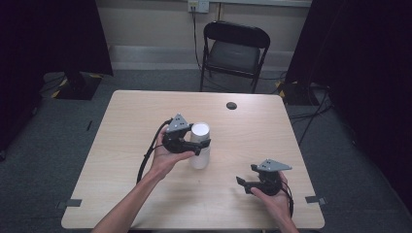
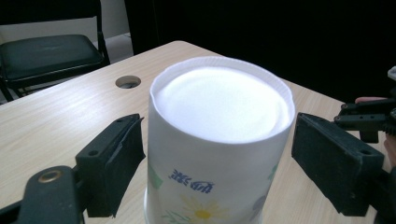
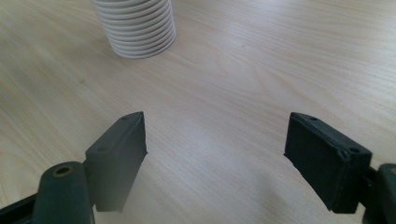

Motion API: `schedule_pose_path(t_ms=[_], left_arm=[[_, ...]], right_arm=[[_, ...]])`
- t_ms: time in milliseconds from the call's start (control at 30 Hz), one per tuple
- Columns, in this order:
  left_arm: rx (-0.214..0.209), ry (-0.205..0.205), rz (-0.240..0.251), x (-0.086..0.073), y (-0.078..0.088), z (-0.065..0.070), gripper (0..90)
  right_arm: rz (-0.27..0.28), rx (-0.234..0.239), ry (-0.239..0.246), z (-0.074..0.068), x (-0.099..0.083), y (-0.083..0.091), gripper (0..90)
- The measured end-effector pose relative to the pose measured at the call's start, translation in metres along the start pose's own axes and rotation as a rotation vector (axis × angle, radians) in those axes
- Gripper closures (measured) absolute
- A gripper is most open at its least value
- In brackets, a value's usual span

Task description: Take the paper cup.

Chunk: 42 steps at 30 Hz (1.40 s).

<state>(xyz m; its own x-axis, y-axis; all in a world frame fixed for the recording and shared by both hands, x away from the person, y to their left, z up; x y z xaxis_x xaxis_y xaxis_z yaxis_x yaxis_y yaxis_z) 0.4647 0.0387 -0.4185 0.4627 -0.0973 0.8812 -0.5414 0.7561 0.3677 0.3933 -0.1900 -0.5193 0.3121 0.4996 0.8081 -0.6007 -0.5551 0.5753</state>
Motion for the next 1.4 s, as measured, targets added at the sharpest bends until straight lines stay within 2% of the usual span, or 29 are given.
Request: schedule_pose_path(t_ms=[300, 400, 467, 633, 800, 1033, 1400], left_arm=[[0.014, -0.017, 0.003, 0.002, -0.004, -0.005, 18.8], [0.007, -0.022, 0.001, 0.001, -0.006, -0.004, 20.0], [0.003, -0.020, -0.003, 0.000, -0.009, -0.004, 21.5], [0.010, -0.051, -0.008, 0.001, -0.010, -0.002, 30.1], [0.001, -0.036, 0.002, 0.003, -0.008, -0.003, 30.9], [0.000, -0.041, 0.002, 0.004, -0.006, -0.002, 31.2], [-0.006, -0.043, 0.036, 0.012, -0.001, 0.003, 31.9]], right_arm=[[-0.002, 0.011, 0.003, -0.002, 0.000, -0.002, 20.5], [-0.005, 0.009, 0.000, -0.001, -0.001, -0.002, 20.3], [-0.004, 0.013, 0.000, -0.001, -0.001, -0.002, 20.1], [0.006, 0.017, 0.002, -0.002, 0.000, 0.000, 20.1], [0.004, 0.019, 0.002, -0.002, 0.000, -0.002, 20.5], [0.002, 0.023, 0.002, -0.002, 0.000, -0.001, 20.7], [0.005, 0.017, -0.001, -0.002, 0.000, -0.001, 22.0]])
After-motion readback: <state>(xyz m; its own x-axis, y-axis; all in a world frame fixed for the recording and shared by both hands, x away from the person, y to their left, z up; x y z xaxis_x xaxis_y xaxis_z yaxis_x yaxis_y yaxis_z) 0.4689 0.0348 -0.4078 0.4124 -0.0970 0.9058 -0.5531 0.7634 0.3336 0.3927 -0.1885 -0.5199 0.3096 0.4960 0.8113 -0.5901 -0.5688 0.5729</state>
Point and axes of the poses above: each handheld gripper's, and its own axes: y roughly backward along the jaws, x roughly out of its top, z roughly to its right, the point moved 7 cm from there along -y, roughly forward along the jaws, and after that the axes turned 14 degrees about y, right-handed, at the moved point
